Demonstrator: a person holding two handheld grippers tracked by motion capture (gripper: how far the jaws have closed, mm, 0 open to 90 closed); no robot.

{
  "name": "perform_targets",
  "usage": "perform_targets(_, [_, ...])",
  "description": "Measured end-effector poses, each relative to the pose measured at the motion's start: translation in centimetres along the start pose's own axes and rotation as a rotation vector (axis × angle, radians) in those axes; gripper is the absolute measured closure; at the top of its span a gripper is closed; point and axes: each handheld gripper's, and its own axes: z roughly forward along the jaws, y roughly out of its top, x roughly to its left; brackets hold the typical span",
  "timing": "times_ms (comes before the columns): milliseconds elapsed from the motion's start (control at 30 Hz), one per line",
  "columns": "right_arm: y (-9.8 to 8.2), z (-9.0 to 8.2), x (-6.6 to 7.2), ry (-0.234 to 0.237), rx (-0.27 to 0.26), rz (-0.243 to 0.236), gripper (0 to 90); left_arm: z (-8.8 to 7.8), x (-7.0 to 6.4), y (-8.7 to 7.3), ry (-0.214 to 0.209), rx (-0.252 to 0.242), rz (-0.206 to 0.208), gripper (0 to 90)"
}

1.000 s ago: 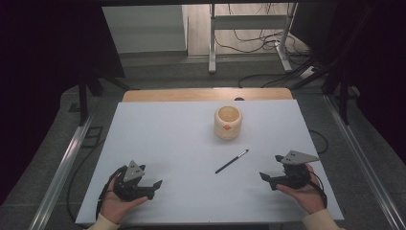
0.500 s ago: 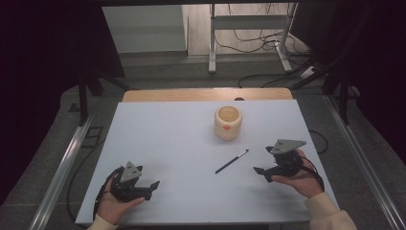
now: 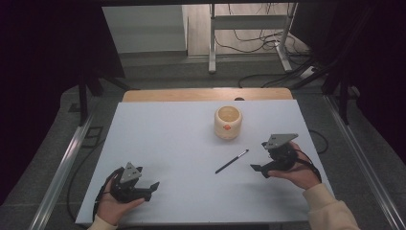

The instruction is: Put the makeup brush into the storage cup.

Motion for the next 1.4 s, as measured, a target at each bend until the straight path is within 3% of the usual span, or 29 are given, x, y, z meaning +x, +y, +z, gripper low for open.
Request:
perform_targets(200, [0.5,0.6,-0.6,0.015,0.025,-0.006,9.0,0.0,0.1,-0.1,0.000,0.004,-0.001,16.7])
perform_targets(567, [2.1,1.9,-0.7,0.069,0.068,-0.062,11.0,0.0,0.1,-0.1,-0.002,0.004,-0.001,16.7])
perform_targets(1100, [3.7,4.1,-0.8,0.104,0.119,-0.165,15.9,0.2,0.2,-0.2,-0.003,0.012,0.002,16.7])
perform_targets(1400, [4.2,5.3,-0.7,0.147,0.157,-0.218,17.8,0.2,0.2,-0.2,-0.005,0.013,0.003,16.7])
